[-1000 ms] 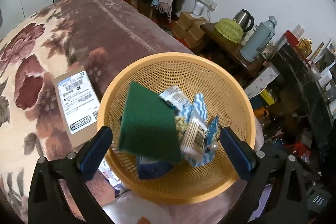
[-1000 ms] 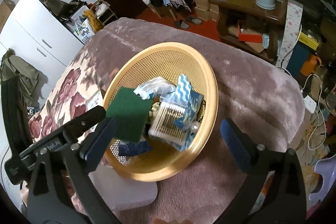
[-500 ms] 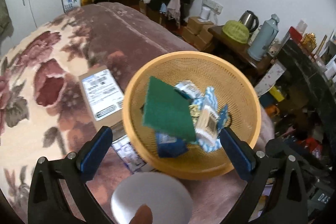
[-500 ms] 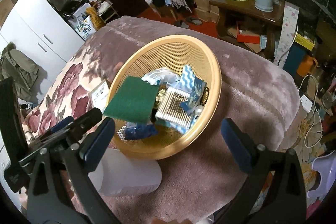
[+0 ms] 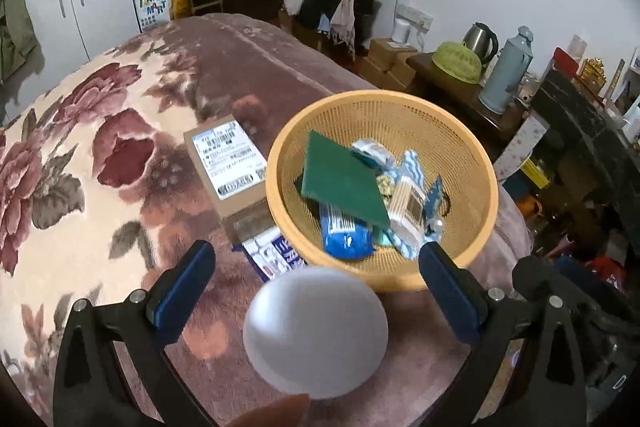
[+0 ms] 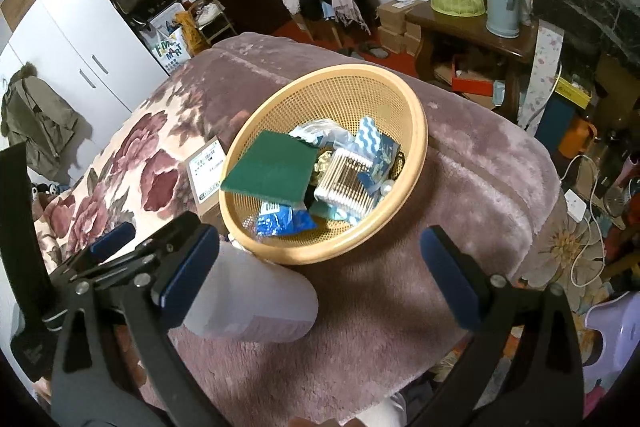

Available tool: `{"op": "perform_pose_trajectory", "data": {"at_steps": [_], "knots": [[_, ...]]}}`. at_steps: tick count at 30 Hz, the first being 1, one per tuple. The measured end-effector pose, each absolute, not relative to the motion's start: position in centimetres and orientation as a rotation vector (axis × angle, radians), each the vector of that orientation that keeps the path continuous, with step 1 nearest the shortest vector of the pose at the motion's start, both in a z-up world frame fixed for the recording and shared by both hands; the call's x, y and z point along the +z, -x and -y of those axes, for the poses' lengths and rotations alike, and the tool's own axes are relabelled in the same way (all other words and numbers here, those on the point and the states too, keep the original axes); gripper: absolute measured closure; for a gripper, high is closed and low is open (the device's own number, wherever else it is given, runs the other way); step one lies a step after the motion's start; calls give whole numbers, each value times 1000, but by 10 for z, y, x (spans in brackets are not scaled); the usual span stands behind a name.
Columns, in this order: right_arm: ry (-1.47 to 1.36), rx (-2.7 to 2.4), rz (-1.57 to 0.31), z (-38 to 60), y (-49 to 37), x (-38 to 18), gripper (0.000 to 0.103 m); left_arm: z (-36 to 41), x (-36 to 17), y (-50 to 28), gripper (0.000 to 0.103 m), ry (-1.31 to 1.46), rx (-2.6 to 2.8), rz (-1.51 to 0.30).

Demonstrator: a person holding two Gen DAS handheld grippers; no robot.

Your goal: Organize soft objects

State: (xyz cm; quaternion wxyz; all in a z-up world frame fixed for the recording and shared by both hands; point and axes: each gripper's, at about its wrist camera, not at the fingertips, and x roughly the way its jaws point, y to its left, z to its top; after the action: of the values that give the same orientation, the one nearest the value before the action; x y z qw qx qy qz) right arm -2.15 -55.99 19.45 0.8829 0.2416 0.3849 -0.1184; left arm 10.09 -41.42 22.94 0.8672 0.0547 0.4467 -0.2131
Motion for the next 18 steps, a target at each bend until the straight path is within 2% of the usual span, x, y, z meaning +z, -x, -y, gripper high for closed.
{"op": "perform_pose_trajectory", "data": {"at_steps": [18], "knots": [[-387,-200,-815,489,28,194,1,331,216,-84,2,-24,-429,-962]]}}
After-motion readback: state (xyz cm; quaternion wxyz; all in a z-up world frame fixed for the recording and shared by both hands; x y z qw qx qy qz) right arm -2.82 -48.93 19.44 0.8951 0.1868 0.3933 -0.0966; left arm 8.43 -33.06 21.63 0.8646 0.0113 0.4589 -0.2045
